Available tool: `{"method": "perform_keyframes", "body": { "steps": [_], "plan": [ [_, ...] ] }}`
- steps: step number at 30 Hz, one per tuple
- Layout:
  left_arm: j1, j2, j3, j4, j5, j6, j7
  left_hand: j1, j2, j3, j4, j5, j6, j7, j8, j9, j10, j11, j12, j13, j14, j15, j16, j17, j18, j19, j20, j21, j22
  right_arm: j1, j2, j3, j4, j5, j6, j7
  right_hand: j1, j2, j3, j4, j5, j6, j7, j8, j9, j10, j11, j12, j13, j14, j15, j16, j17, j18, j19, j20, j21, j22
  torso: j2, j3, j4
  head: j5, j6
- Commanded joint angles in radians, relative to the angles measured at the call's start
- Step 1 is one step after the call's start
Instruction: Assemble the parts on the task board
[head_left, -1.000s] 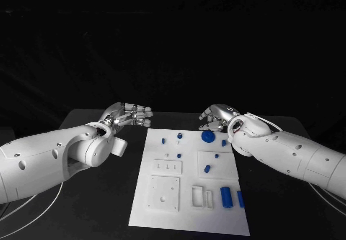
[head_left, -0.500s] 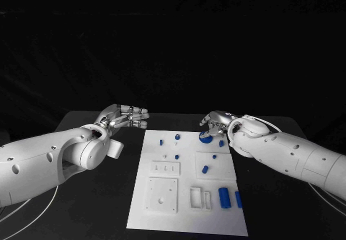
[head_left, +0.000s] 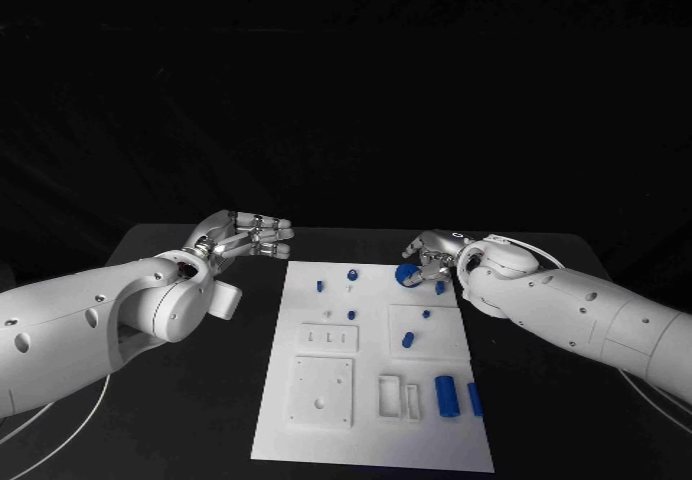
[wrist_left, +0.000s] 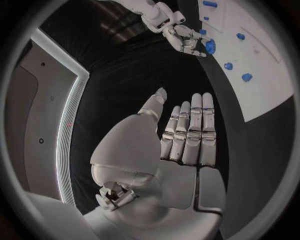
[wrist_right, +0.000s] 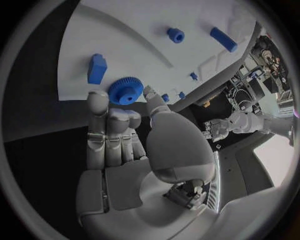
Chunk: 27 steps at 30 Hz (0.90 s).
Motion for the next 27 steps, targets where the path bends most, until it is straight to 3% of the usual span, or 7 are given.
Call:
{"method": "perform_keyframes", "body": {
  "steps": [1,4,8,18,27],
  "plan": [
    [0.003,-0.001,0.001,-0.001,-0.005,0.017,0.009,0.007,0.002,-0.003,-0.004,-0.003,-0.006,-0.001,0.002,-0.001,-0.006,0.004,0.002,0.001,0.004,0.004,-0.005,0.001,-0.002,0.006,-0.001,-0.004,-0.001,-0.003,-0.003,0.003,0.000,-0.001,0.026,-0.001,-0.001,0.012,-0.001,-0.009,0.004,0.021,-0.001,-0.004,0.001,0.001,0.004,0.008,0.000,0.003,0.003,-0.003,0.002,0.005,0.028,0.005,-0.007,0.006,0.000,0.0011,-0.0013,0.001,-0.002],
    [0.003,-0.001,0.001,-0.001,-0.006,0.017,0.008,0.007,0.002,-0.003,-0.004,-0.003,-0.006,-0.001,0.002,-0.001,-0.006,0.004,0.002,0.001,0.004,0.004,-0.005,0.001,-0.002,0.006,-0.001,-0.004,-0.001,-0.005,-0.004,0.005,-0.001,0.000,0.029,0.000,-0.001,0.015,0.000,-0.013,0.004,0.045,-0.003,-0.004,0.002,0.001,0.002,0.009,0.000,0.003,0.003,-0.003,0.002,0.004,0.029,0.005,-0.007,0.009,-0.001,-0.0006,-0.0010,-0.002,-0.004],
    [0.003,-0.002,0.001,-0.002,-0.006,0.016,0.007,0.008,0.002,-0.004,-0.005,-0.003,-0.007,-0.001,0.002,-0.001,-0.008,0.005,0.001,0.001,0.004,0.004,-0.005,0.001,-0.002,0.007,0.000,-0.004,-0.003,-0.007,-0.005,0.006,-0.003,0.004,0.031,0.003,-0.007,0.023,0.002,-0.023,0.004,0.083,-0.005,-0.001,0.004,0.002,0.001,0.009,0.001,0.004,0.002,-0.002,0.004,0.002,0.031,0.004,-0.012,0.019,0.000,0.0009,-0.0010,-0.002,-0.004],
    [0.003,-0.003,0.001,-0.004,-0.007,0.016,0.005,0.008,0.002,-0.004,-0.005,-0.003,-0.007,-0.001,0.002,-0.001,-0.008,0.005,0.001,0.001,0.004,0.004,-0.005,0.001,-0.002,0.007,0.000,-0.004,-0.003,-0.010,-0.004,0.009,-0.010,0.015,0.037,0.008,-0.011,0.044,0.018,-0.039,-0.009,0.173,-0.008,0.001,0.007,0.002,0.000,0.009,0.000,0.005,0.002,-0.002,0.006,0.001,0.033,0.005,-0.015,0.031,0.000,0.0007,0.0003,-0.006,-0.004],
    [0.003,-0.003,0.000,-0.004,-0.007,0.017,0.003,0.007,0.003,-0.006,-0.004,-0.002,-0.007,0.000,0.002,0.000,-0.008,0.005,0.001,0.001,0.004,0.004,-0.005,0.001,-0.002,0.007,0.000,-0.004,-0.004,-0.016,0.005,0.009,-0.023,0.008,0.040,0.009,-0.028,0.049,0.054,-0.068,-0.018,0.187,-0.009,0.001,0.007,0.001,0.000,0.009,-0.001,0.005,0.003,-0.001,0.007,-0.001,0.036,0.005,-0.024,0.050,0.000,0.0006,0.0006,-0.007,-0.007]
  ]
}}
